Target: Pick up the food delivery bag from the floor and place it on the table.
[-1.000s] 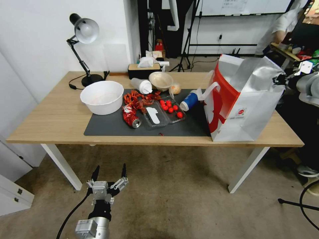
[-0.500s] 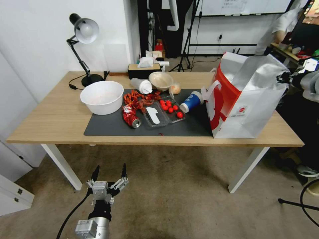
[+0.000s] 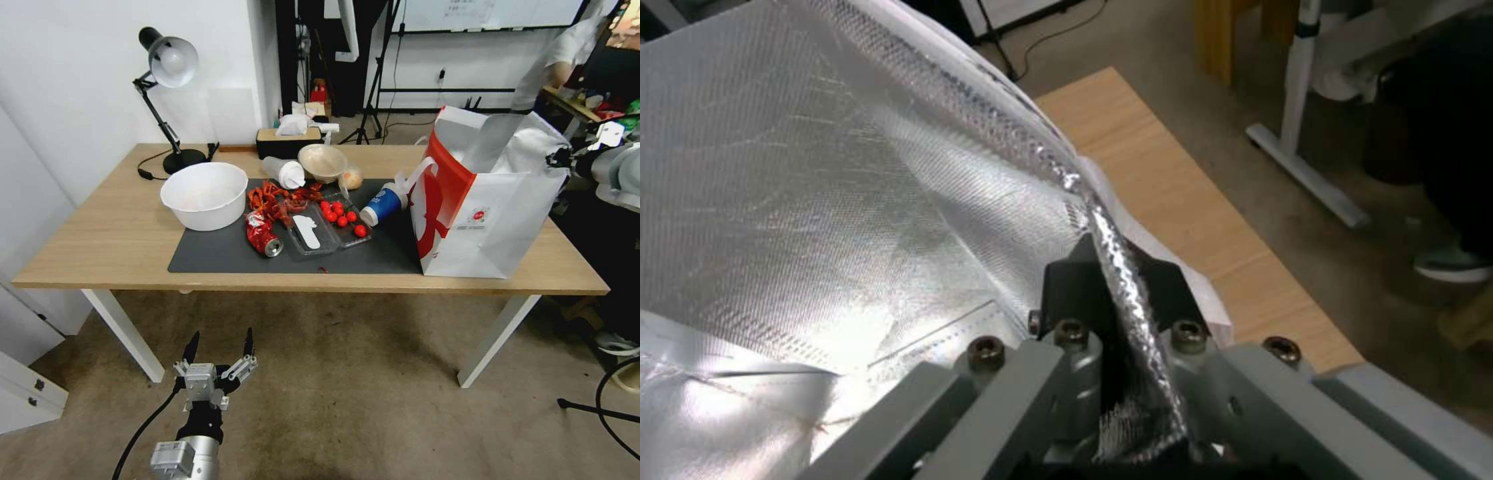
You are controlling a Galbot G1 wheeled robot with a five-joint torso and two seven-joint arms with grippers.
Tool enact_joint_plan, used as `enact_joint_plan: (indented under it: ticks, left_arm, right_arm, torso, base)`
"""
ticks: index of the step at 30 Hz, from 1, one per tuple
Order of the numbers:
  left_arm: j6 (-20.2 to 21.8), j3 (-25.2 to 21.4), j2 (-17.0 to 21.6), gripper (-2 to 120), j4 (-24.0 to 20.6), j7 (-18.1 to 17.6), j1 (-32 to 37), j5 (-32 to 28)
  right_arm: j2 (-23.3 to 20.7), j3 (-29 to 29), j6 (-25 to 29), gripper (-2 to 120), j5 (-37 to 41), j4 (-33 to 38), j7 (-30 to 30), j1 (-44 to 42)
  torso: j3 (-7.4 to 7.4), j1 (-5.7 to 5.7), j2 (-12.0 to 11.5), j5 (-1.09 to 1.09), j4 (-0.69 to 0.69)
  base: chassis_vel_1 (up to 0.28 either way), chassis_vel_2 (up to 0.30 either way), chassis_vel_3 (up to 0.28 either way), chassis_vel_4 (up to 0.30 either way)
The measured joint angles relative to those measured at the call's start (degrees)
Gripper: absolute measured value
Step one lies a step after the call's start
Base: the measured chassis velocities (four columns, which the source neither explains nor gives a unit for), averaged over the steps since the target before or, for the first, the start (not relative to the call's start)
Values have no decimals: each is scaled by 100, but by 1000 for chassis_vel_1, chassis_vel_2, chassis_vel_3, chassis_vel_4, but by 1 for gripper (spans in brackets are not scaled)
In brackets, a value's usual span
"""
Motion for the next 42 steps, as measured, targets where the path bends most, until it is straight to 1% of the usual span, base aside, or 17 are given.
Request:
enact_joint_plan:
  ticks: [13,15,18,19,20,21,24,25,28,29,32,33,35,37,39,40,42]
  left_arm:
    - [0,14,-16,100,-7,0,17,12]
    - [0,17,-17,100,-11,0,25,12]
    - [-1,18,-19,100,-13,0,29,12]
    - [-2,18,-20,100,-13,0,30,12]
    - [-5,19,-21,100,-13,0,32,12]
    - [-5,19,-21,100,-13,0,32,12]
    - [-8,25,-23,100,-13,1,37,13]
    - [-8,25,-23,100,-13,1,37,13]
    - [-9,29,-23,100,-13,-1,38,14]
    - [-9,29,-23,100,-13,-1,38,14]
    - [-9,27,-18,100,-18,-2,38,15]
    - [-9,27,-18,100,-18,-2,38,15]
    - [-9,26,-15,100,-24,-2,38,15]
    - [-9,26,-9,100,-29,-2,38,16]
    - [-9,26,-9,100,-29,-2,38,16]
    - [-9,26,-6,100,-30,-1,36,16]
    - [-9,26,-5,100,-30,-1,34,16]
  right_arm:
    - [-100,173,-87,1,54,141,-180,-265]
    - [-144,195,-84,13,-25,174,-263,-310]
    - [-168,198,-57,18,-42,180,-310,-311]
    - [-177,201,-47,22,-42,184,-328,-312]
    - [-202,212,-17,30,-43,191,-363,-312]
    - [-202,212,-17,30,-43,191,-363,-312]
    - [-259,241,27,43,-36,215,-423,-312]
    - [-259,241,27,43,-36,215,-423,-312]
    - [-314,269,38,60,-37,269,-441,-315]
    - [-314,269,38,60,-37,269,-441,-315]
    - [-344,284,46,74,-37,306,-465,-315]
    - [-344,284,46,74,-37,306,-465,-315]
    - [-354,291,51,80,-37,323,-475,-315]
    - [-378,317,61,92,-47,355,-512,-325]
    - [-383,327,67,93,-49,362,-518,-327]
    - [-397,350,85,99,-45,390,-532,-333]
    - [-415,360,123,100,-28,416,-538,-344]
  torso:
    - [0,0,0,1,-1]
    - [0,0,0,1,0]
    - [0,0,0,1,0]
    - [0,0,0,1,0]
    - [0,0,0,1,1]
    - [0,0,0,1,1]
    - [0,0,0,1,0]
    - [0,0,0,1,0]
    - [0,0,0,0,0]
    - [0,0,0,0,0]
    - [0,0,0,0,0]
    - [0,0,0,0,0]
    - [0,0,0,1,0]
    - [0,0,0,0,0]
    - [0,0,0,0,0]
    - [0,0,0,1,0]
    - [0,0,0,0,0]
  base:
    - [0,0,0,0]
    - [0,0,0,0]
    - [0,0,0,0]
    - [0,0,0,0]
    - [0,0,0,0]
    - [0,0,0,0]
    - [0,0,0,0]
    - [0,0,0,0]
    - [0,0,0,0]
    - [0,0,0,0]
    - [0,0,0,0]
    - [0,0,0,0]
    - [0,0,0,0]
    - [0,0,0,0]
    - [0,0,0,0]
    - [0,0,0,0]
    - [0,0,0,0]
